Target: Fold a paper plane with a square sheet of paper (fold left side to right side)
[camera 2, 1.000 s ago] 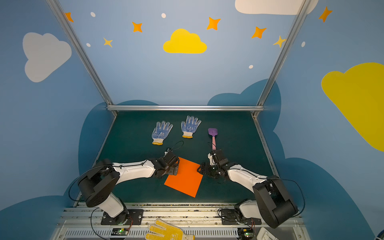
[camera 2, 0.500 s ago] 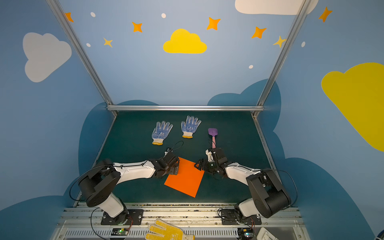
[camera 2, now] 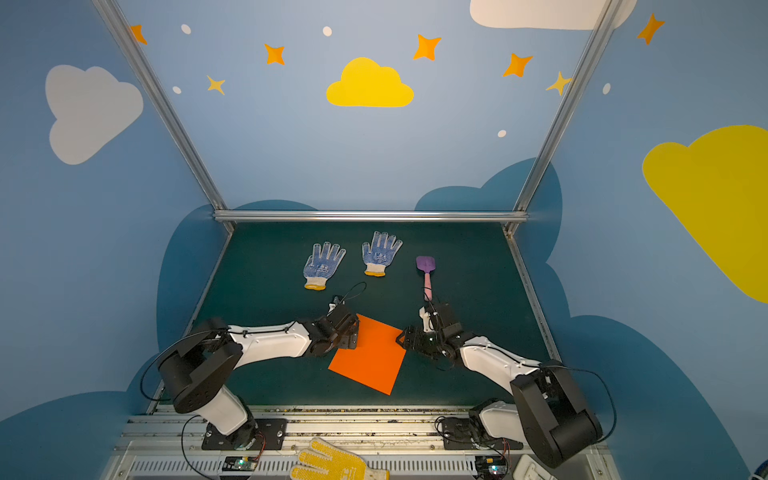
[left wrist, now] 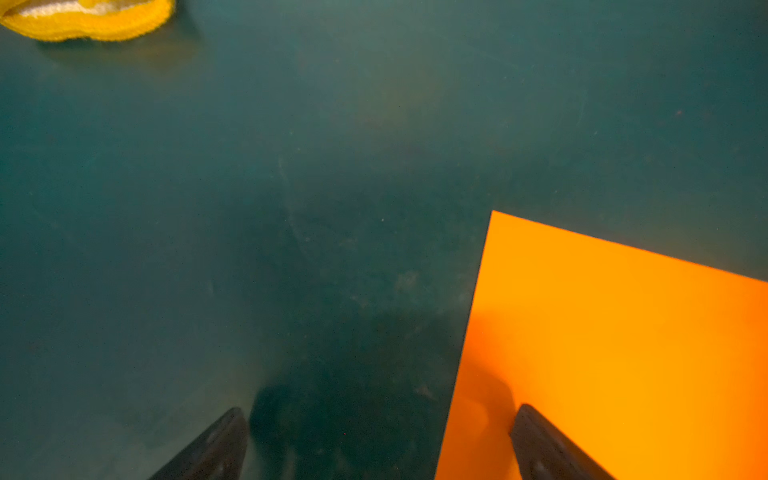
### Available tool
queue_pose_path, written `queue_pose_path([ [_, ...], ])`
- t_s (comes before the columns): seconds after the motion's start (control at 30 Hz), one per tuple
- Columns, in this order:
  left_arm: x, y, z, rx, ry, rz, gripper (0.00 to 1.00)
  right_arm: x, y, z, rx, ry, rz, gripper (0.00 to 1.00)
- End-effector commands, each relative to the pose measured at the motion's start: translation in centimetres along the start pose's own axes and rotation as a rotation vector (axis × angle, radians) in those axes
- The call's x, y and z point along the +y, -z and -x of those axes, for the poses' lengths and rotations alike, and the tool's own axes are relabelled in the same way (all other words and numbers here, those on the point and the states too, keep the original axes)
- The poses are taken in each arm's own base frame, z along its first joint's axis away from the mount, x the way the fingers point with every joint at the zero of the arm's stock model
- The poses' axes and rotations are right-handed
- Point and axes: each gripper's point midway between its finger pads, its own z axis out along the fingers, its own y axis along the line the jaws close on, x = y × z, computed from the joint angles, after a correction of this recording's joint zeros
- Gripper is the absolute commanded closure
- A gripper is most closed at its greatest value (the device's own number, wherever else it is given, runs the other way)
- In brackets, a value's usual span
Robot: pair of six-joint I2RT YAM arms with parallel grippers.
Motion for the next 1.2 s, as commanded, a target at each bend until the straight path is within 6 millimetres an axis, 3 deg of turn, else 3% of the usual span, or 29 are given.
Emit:
queue_pose_path([
  [0.0,2.3,-1.6,-4.9,0.146,-0.081,0.091,0.00,-1.9,-0.9,-3.8,0.134,-0.048,-0.027,0.18],
  [0.3,2.1,-1.8,-5.1,0.151,-0.086,0.088,0.00,0.4,-4.1,-4.7,0.198,-0.036,0.027,0.20],
  [0.53,2.3,-1.8,-5.4,0.155,-0.086,0.092,0.00,2.1,-5.9,-3.2,0.181,-0.007,0.049,0.19],
  [0.73,2.5,-1.8,-5.8,0.158,-0.084,0.095,0.00,-0.7,-4.2,-1.5,0.128,0.019,-0.078,0.19],
  [1.0,2.7,-1.8,-6.0,0.156,-0.078,0.093,0.00,-5.2,-1.3,-1.3,0.079,-0.010,-0.170,0.18],
  [1.17,2.6,-1.8,-5.9,0.154,-0.079,0.095,0.00,-5.1,-1.9,-1.5,0.102,-0.024,-0.144,0.18],
])
